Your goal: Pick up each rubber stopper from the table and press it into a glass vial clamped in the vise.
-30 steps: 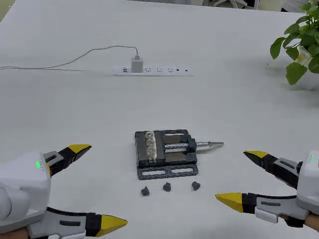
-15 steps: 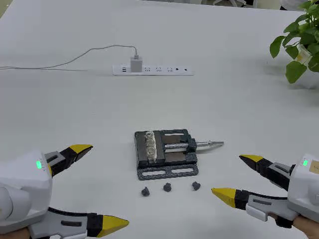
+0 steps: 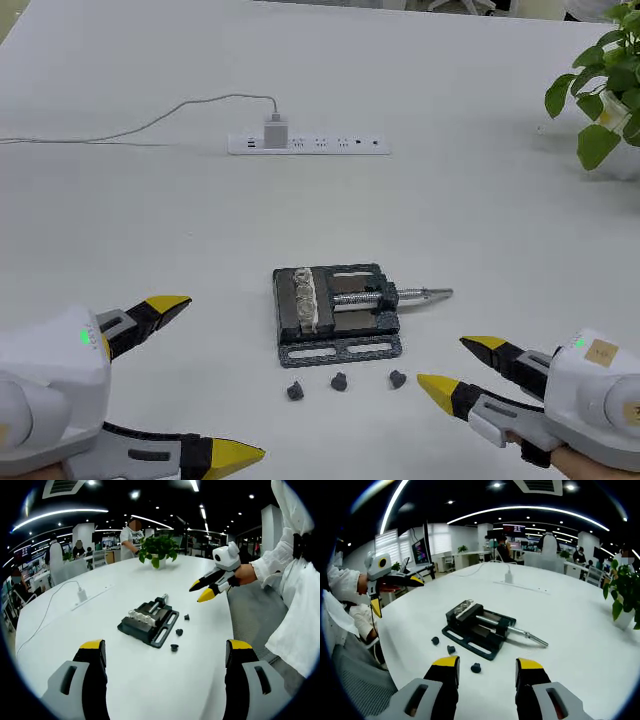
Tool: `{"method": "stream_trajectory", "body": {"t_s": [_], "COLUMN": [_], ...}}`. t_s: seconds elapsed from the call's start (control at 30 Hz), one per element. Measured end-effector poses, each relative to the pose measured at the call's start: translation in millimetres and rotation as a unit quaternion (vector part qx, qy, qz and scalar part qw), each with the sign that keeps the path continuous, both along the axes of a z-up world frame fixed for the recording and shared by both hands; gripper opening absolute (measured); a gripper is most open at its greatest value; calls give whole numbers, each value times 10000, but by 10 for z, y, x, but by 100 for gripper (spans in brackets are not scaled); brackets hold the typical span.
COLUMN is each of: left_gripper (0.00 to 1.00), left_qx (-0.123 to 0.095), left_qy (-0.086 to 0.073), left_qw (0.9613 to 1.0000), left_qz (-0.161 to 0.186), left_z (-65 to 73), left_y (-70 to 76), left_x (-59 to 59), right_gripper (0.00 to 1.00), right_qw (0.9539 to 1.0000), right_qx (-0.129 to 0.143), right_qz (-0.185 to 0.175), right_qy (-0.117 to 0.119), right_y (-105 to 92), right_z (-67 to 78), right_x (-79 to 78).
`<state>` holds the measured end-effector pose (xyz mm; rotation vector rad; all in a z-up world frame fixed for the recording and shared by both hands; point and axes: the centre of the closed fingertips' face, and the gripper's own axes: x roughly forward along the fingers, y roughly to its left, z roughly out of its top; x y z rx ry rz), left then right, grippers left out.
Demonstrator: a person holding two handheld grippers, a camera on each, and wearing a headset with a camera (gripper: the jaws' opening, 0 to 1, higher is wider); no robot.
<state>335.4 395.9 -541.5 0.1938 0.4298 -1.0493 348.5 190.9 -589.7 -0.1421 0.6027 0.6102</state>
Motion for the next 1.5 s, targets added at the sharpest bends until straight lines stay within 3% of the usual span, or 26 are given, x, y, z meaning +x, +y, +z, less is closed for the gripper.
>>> {"method": "stream_trajectory", "body": {"t_s": [0.3,0.73,1.5], "left_gripper": [99,99,99], "left_qx": [2,-14,-62], "left_qy": [38,114,172], "left_qw": [10000,9999,9998], "left_qz": [-8,-38,-64], "left_z": [-16,-51,-82], "left_y": [4,-22,-47], "left_x": [4,-9,9], "right_gripper": [35,21,12], "right_qw": [9995,9966,9935], "right_qx": [24,-88,41], "right_qz": [-258,-548,-806], "right_qy": [175,601,797], "right_y": [86,177,251], "right_z": [-174,-447,-579], "right_x": [-31,-94,-4]}}
